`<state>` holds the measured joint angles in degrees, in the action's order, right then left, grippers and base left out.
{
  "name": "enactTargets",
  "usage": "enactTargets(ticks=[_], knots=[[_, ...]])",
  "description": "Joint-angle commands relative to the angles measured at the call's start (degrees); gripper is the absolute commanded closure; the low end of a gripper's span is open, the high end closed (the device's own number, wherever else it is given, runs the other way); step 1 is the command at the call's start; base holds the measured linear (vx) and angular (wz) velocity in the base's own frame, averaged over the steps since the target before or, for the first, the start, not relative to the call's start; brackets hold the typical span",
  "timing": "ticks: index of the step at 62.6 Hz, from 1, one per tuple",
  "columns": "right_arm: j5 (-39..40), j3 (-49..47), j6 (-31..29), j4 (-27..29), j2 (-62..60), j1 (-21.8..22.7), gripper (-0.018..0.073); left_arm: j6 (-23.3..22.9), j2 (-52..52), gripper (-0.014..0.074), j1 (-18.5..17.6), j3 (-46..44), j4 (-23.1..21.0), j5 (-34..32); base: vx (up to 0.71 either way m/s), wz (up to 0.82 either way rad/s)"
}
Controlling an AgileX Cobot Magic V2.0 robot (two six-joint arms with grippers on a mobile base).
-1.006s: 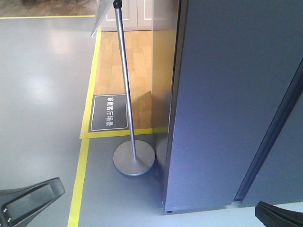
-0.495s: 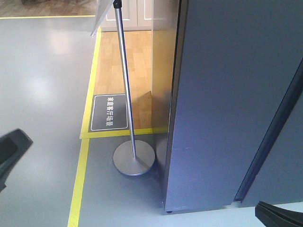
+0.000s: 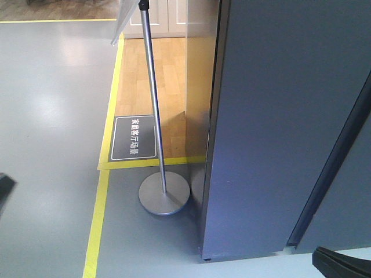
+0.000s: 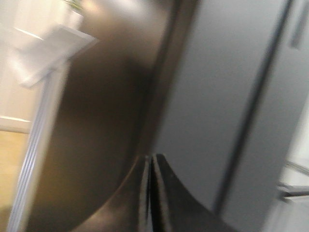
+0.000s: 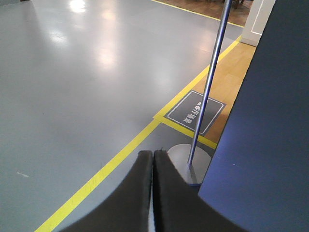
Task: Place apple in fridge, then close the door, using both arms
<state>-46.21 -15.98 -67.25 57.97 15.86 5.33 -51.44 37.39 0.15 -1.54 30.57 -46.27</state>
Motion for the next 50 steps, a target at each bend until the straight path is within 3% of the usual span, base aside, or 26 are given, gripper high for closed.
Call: enactTargets(ticks=[1,9,14,19,36,50], knots=[[1.94,-1.48,-0.33,2.87,0.56,0.37,0.0566,9.87,-1.54,0.0604,-0.19,0.83,-15.05,0.48,0.0,0.0],[1.94,-1.48,-0.33,2.87,0.56,0.37,0.0566,20.8,-5.73,0.0604,-0.19,3.37,-23.19,9.32,0.0,0.0],[1.94,-1.48,-0.33,2.87,0.56,0.37,0.0566,27.09,-8.9,0.0604,-0.19,4.69,-23.89,14.89,0.0,0.0],[1.94,-1.48,-0.33,2.87,0.56,0.37,0.0566,30.14,-12.04,0.0604,-0.15,4.63,-23.92,21.15,0.0,0.0],[1.93,-1.48,-0.21,2.88,0.56,0.37,0.0566,35.7,-24.34,0.0604,-0.15,4.69,-23.78,38.27,0.0,0.0],[1.93,-1.48,-0.23,2.88,0.56,0.37,0.0566,36.1,-34.94,0.0604,-0.13,4.69,-21.29,49.53,0.0,0.0]])
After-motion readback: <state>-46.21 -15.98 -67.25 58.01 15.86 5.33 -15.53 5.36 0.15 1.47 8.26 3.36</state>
